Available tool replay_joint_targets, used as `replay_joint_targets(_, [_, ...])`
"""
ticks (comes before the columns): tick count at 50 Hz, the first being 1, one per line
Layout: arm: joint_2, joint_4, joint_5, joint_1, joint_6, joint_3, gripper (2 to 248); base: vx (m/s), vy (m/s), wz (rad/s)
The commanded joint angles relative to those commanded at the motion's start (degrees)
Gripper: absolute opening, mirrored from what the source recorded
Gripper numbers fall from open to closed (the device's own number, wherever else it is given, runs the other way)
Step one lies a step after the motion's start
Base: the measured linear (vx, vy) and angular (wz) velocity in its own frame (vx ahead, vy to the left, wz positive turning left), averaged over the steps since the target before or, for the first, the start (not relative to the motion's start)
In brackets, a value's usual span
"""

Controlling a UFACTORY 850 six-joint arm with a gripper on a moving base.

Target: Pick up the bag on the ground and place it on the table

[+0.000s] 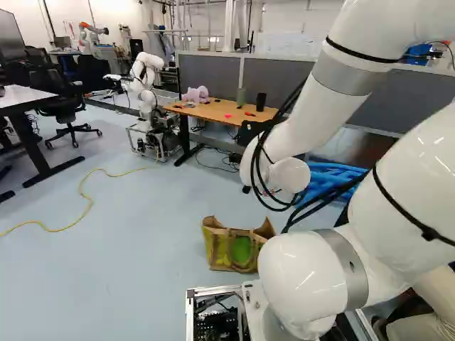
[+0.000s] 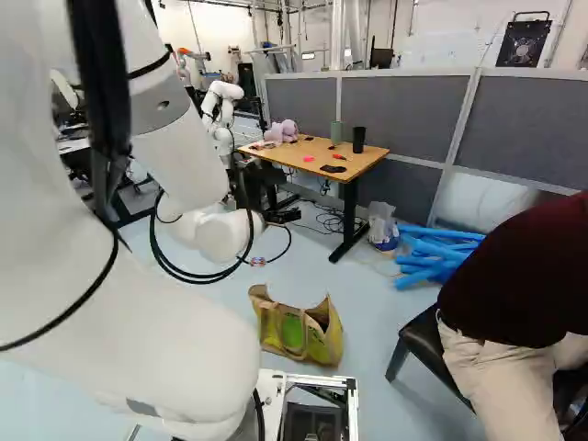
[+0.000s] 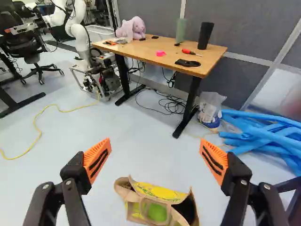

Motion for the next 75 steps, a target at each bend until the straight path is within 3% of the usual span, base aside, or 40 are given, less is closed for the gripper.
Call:
replay_joint_targets(29, [-9.1, 3.3, -10.4, 0.0, 0.0, -9.0, 247, 0.000, 0.000, 0.000])
replay_joint_targets(75, [-22.9, 12.1, -33.1, 0.0, 0.0, -23.1, 247, 0.000, 0.000, 0.000])
